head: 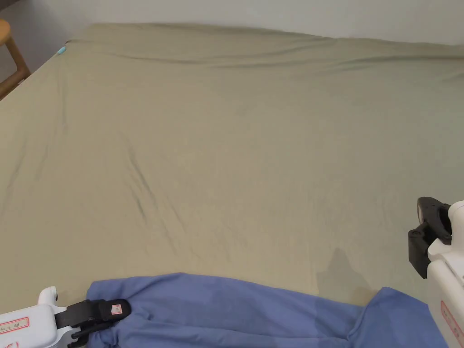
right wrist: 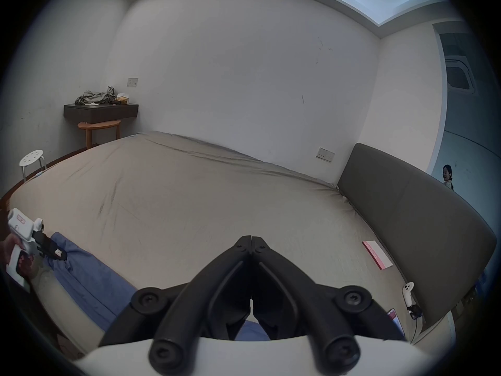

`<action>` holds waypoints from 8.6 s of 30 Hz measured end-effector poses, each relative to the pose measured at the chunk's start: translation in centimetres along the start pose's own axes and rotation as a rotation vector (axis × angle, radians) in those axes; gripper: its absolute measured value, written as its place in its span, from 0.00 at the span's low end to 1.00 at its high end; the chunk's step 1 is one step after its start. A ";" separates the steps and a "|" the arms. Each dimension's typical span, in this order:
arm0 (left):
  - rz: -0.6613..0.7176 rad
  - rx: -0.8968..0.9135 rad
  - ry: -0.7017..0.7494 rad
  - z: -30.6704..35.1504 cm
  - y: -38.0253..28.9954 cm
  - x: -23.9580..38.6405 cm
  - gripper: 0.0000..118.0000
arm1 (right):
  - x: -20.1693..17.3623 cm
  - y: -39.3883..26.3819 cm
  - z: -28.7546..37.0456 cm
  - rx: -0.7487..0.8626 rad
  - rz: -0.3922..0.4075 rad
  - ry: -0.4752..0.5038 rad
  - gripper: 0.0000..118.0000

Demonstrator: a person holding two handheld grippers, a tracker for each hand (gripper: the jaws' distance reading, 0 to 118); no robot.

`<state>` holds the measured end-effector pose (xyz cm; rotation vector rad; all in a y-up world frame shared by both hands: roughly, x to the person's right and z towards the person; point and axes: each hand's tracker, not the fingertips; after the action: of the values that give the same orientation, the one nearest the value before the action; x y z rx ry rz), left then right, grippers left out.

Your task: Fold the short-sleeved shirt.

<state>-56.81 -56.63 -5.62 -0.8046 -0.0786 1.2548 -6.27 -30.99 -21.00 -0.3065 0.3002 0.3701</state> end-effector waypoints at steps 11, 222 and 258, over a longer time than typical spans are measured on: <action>-0.317 0.099 0.225 2.3 1.3 5.7 0.07 | 1.4 0.0 0.9 -0.003 -0.015 -0.021 0.00; -0.778 0.109 0.402 -12.3 -12.9 23.0 0.01 | 5.7 -2.1 4.8 -0.026 -0.154 -0.003 0.00; -0.990 0.201 0.319 -7.7 -15.7 19.6 0.00 | -1.9 -3.8 -0.8 -0.116 -0.127 0.294 0.00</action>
<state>-33.67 -44.73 -9.33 -0.6432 -0.0764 0.1908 -6.65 -35.24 -20.15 -0.4935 0.5457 0.2165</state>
